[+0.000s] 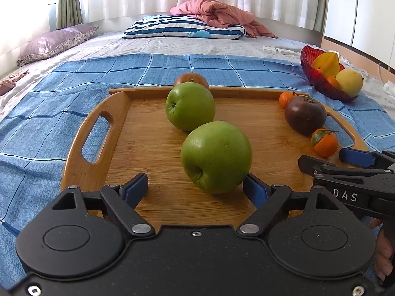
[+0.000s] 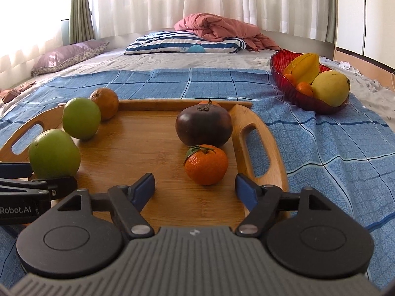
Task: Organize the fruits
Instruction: 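Open the left gripper releasing the apple while the right releases the mandarin on the tray, then move both grippers back off the tray toward the red dates on the blanket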
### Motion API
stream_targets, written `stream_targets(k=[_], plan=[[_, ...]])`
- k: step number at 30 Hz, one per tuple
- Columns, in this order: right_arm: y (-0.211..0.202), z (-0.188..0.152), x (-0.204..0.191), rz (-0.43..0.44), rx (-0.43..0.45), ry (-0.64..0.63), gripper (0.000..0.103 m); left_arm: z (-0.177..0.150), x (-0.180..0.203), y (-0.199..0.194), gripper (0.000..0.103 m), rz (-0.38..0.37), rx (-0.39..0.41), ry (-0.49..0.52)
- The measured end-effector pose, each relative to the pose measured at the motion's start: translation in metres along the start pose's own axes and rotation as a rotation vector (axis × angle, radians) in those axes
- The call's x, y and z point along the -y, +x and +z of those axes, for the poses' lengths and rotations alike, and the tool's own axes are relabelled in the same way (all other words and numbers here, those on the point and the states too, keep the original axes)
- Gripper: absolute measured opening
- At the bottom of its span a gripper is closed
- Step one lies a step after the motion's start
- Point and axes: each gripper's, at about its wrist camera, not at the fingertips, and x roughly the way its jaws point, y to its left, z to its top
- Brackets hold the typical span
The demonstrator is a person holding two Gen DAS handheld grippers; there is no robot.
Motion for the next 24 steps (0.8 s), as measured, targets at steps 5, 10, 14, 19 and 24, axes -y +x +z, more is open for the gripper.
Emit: stream_targets(k=[5,10,14,19,24], plan=[[-0.005,-0.003,-0.002,0.006,-0.003,-0.003,0.089,-0.002,-0.001,-0.003,0.085,0.008,-0.003,-0.004],[-0.011,-0.007,-0.003,0.009,-0.007,-0.006,0.09,-0.007,-0.003,-0.008,0.088,0.006,-0.003,0.006],[-0.015,-0.01,-0.005,0.011,-0.011,-0.009,0.092,-0.012,-0.003,-0.011,0.09,0.004,-0.001,0.008],[-0.021,-0.013,-0.006,0.013,-0.015,-0.007,0.093,-0.014,-0.004,-0.016,0.09,-0.006,-0.002,0.003],[-0.028,-0.016,-0.003,0.024,-0.017,0.012,0.093,-0.019,-0.005,-0.025,0.091,-0.023,0.002,0.0]])
